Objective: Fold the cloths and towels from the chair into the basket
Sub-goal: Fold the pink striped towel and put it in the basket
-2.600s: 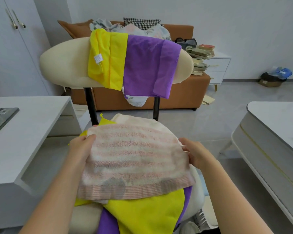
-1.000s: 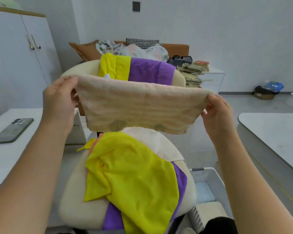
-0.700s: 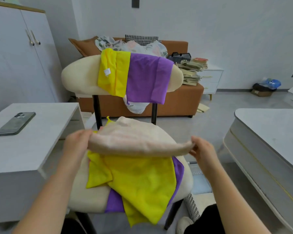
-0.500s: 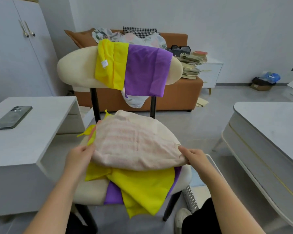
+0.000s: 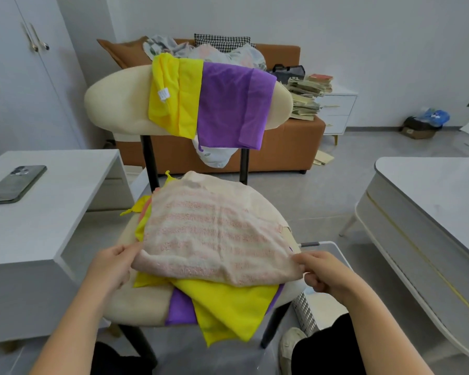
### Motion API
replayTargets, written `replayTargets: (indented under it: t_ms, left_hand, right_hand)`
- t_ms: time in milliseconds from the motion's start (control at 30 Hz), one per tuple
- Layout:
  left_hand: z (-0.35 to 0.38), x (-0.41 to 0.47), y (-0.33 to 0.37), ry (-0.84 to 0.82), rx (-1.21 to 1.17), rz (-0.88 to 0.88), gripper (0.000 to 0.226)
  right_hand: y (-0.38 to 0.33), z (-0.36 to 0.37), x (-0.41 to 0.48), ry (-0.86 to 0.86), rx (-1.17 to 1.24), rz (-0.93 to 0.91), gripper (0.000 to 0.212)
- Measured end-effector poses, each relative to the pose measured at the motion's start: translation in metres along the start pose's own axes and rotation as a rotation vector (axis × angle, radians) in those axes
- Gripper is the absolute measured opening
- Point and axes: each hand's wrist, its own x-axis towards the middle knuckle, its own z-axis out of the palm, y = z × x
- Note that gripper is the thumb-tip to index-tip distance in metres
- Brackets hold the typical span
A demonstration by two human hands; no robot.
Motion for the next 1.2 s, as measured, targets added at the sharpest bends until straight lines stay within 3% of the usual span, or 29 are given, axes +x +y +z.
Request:
replayTargets:
  t_ms: [100, 233, 333, 433, 633, 967, 1100, 1200]
  left_hand:
    - [-0.002, 0.000, -0.002, -0.029, 0.034, 0.022, 0.030]
    - [-0.006, -0.001, 0.000, 0.084, -0.055, 0.076, 0.024]
    - [-0.007, -0.004, 0.002, 0.105, -0.028, 0.109, 0.025]
    - [-0.008, -0.005, 0.002, 0.100, 0.036, 0.102, 0.030]
    - [-0.009, 0.000, -0.004, -0.015, 0.236, 0.008, 0.029]
    - [-0.009, -0.015, 0.010, -0.082, 0.438, 0.052, 0.033]
    - [-0.010, -0.007, -0.001, -0.086, 0.458, 0.037, 0.017]
    - [-0.011, -0.006, -0.002, -0.066, 0.493, 0.060, 0.028]
  right_hand:
    - [0.004, -0.004, 0.001, -0.060, -0.055, 0.033, 0.025]
    - [0.005, -0.010, 0.000, -0.144, 0.015, -0.001, 0.025]
    - [0.006, -0.010, -0.004, -0.239, -0.092, 0.054, 0.013]
    - [0.008, -0.008, -0.006, -0.290, -0.179, 0.118, 0.018]
    - [0.010, -0.005, -0.007, -0.202, -0.299, 0.145, 0.026]
    - [0.008, -0.002, -0.012, -0.311, -0.385, 0.174, 0.021]
    - [0.011, -0.002, -0.010, -0.308, -0.392, 0.159, 0.010]
    - [0.011, -0.003, -0.009, -0.332, -0.392, 0.169, 0.015]
